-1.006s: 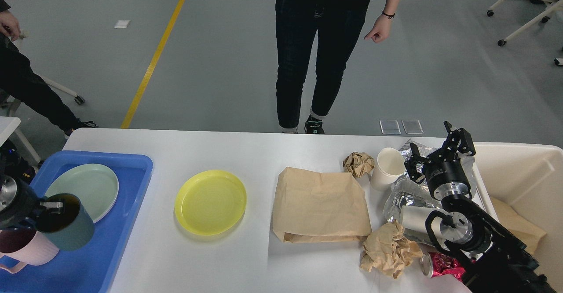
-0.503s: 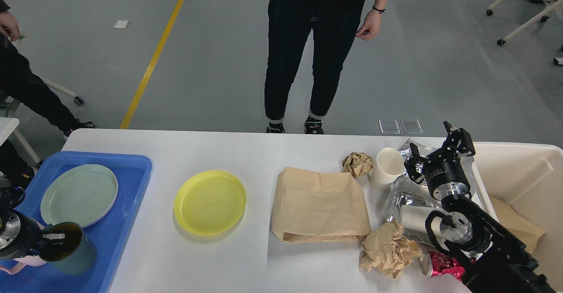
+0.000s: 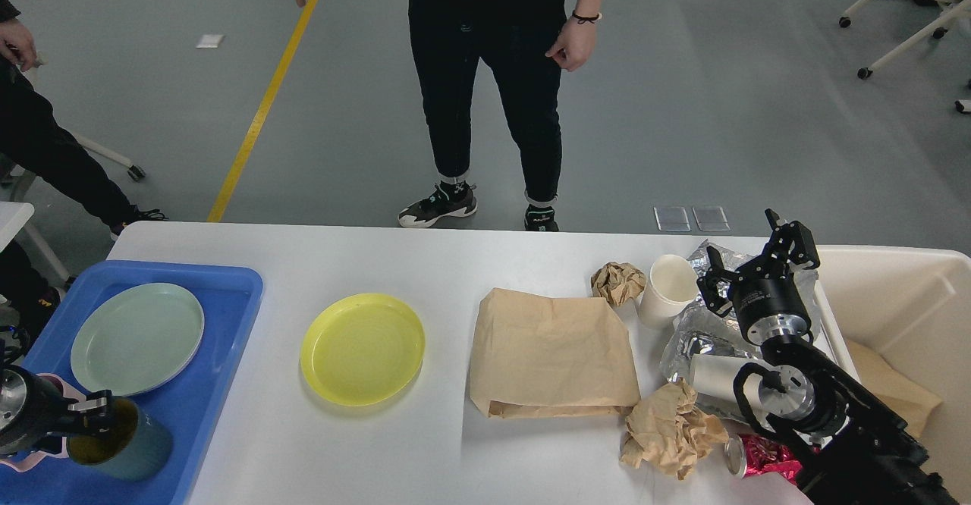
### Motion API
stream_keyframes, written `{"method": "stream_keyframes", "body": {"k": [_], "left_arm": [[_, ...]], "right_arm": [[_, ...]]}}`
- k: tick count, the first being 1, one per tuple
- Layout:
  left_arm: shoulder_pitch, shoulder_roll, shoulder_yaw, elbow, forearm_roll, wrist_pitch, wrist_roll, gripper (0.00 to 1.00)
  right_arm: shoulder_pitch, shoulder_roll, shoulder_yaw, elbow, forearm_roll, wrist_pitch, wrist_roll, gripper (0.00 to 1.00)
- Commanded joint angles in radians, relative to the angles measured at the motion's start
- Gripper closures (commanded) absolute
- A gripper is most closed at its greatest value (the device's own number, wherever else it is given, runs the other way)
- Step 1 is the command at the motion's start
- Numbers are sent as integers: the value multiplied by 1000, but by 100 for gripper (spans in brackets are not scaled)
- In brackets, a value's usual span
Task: Tidy desktop
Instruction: 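Raise the left gripper and move it toward the yellow plate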
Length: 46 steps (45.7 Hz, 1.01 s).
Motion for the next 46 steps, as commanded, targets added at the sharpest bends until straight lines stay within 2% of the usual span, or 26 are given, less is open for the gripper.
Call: {"method": "stream_keyframes", "body": {"k": [1,9,14,15,21,28,31,39,42,46], "left_arm": [[-8,15,8,-3,-10,-12,4,6],[-44,30,17,-18,-10,-13,14,4],[-129,35,92,-46,-13,-13,2,4],[-203,30,138,-99,-25,-13,2,4],[-451,-20,276,-231,-54,-13,3,4],[-737,-216,405,-360,-177,-30,4,4],[-875,-331,428,-397,-310,-87,4,4],[-1089,-494,416,-414,-515,-303,5,4],[-1170,-533,394,-440,-555,-346,5,4],[-1219,-566,355,-457,-588,-368,7,4]], "right_arm": [[0,0,0,0,0,0,-1,0],[0,0,0,0,0,0,0,0],[0,0,0,0,0,0,-1,0],[0,0,0,0,0,0,0,0],[0,0,0,0,0,0,0,0],[0,0,0,0,0,0,-1,0],[0,-2,0,0,0,0,0,0],[0,-2,0,0,0,0,0,0],[0,-2,0,0,0,0,0,0],[0,-2,0,0,0,0,0,0]]}}
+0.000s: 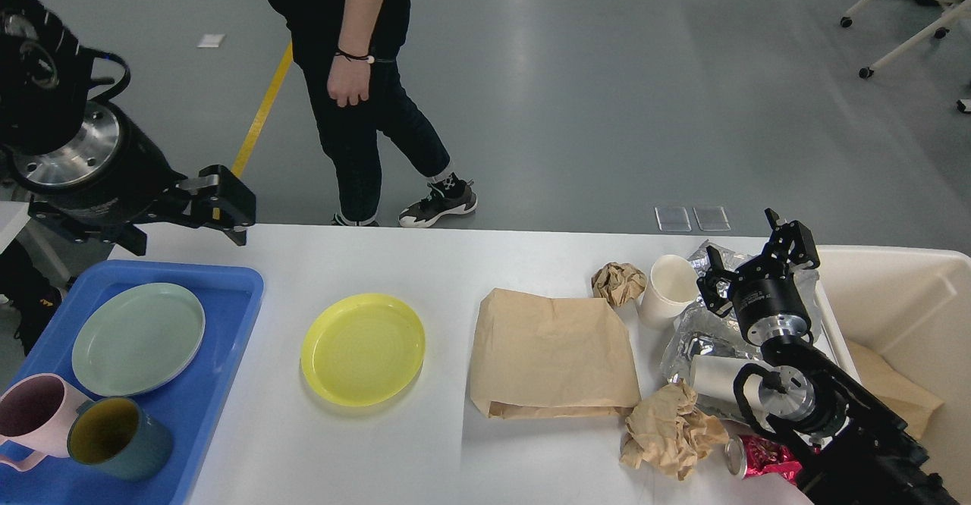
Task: Tidy desktop
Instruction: 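Raise the left gripper and move it toward the yellow plate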
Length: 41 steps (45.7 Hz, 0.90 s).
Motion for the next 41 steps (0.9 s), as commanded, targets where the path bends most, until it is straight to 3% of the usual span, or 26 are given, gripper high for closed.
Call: {"method": "stream_keyframes", "body": {"k": [1,14,30,34,41], "left_arm": [[-84,-58,-50,-30,-59,-42,1,4],[-66,-98,-84,-38,-128,-33,-2,4],[198,-87,-70,70,-131,-19,-36,4],[352,-81,-82,109,-134,66,-28,5],[518,-22,-99,148,-234,215,-28,7]], "right_arm": [[0,0,0,0,0,0,0,0],[0,-1,0,0,0,0,0,0],[0,0,0,0,0,0,-1,0],[0,0,0,0,0,0,0,0],[0,0,0,0,0,0,0,0]]}}
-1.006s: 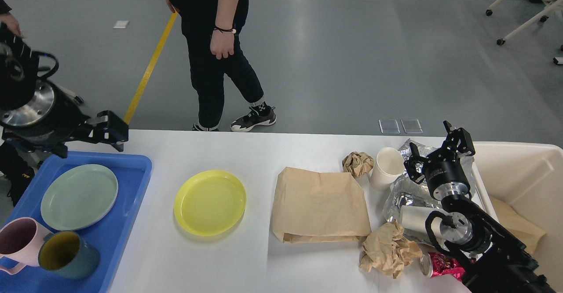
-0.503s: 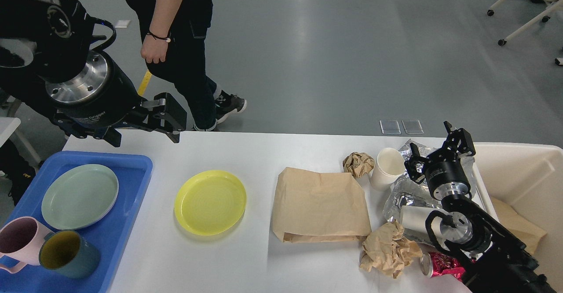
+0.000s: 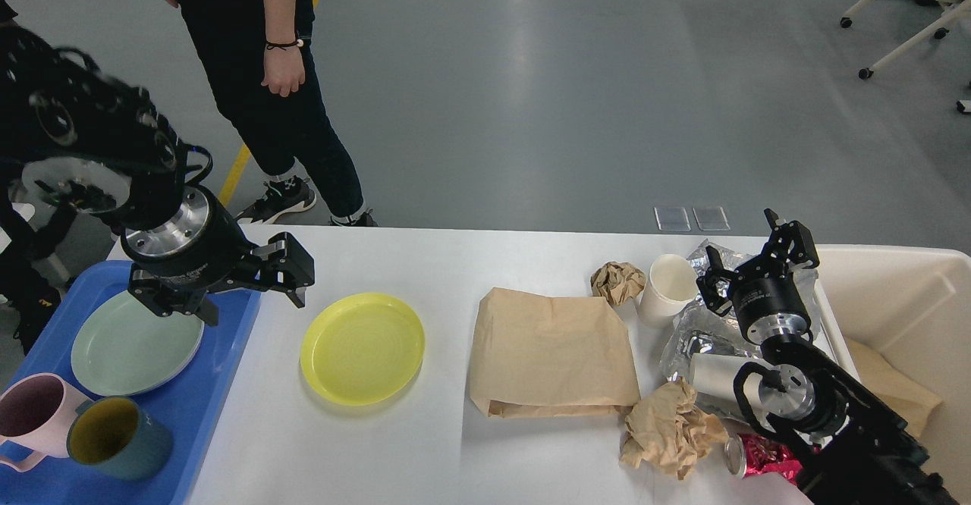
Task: Tidy desktop
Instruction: 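Raise the left gripper and move it toward the yellow plate, then grasp the edge of the yellow plate with the left gripper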
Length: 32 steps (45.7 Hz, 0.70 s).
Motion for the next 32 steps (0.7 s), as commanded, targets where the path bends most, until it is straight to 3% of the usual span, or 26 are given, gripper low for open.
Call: {"method": "stream_keyframes", "body": {"k": [1,16,21,32], "left_arm": [[142,57,-15,42,-105,111,2,7],[521,89,-211,208,-235,430,-1,6],[622,82,-254,275,-229,445,-3,6],[705,65,-320,381,-128,447,8,5]], "right_arm": [[0,0,0,0,0,0,0,0],[0,0,0,0,0,0,1,0],[0,0,0,0,0,0,1,0],[0,0,0,0,0,0,1,0]]}}
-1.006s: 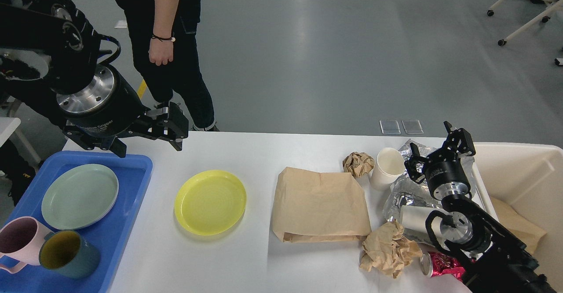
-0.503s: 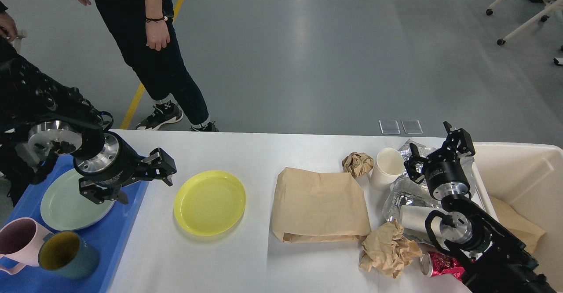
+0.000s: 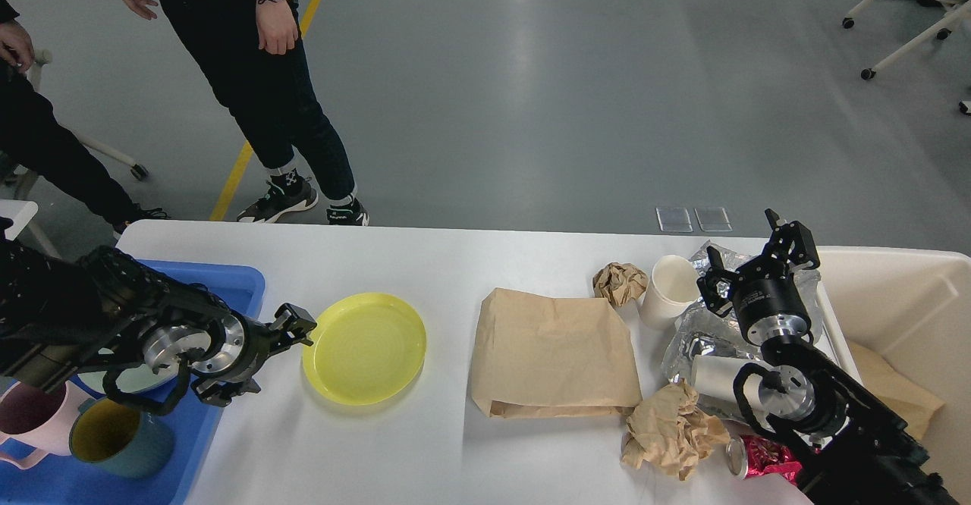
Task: Tidy desktop
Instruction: 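Grasp the edge of the yellow plate with the left gripper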
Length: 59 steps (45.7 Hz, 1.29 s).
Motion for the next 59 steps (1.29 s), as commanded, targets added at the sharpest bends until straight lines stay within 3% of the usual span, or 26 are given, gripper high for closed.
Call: {"method": "stream_keyframes", "body": {"k": [1,19,24,34,40,59], "left_arm": [[34,-12,-18,56,61,2,7,5],[185,-113,-74,223,141,12,-2,11],[194,-130,-84,228,141,12,-2,27],[205,-132,-82,231,142,12,5,39],[215,-127,-82,242,141,12,8,53],[228,-126,-84,245,139,0,7,83]], "right_arm": [[0,0,0,0,0,0,0,0],[0,0,0,0,0,0,-2,0],[0,0,0,0,0,0,-2,0],[0,0,0,0,0,0,0,0],[0,0,0,0,0,0,0,0],[0,0,0,0,0,0,-2,0]]}}
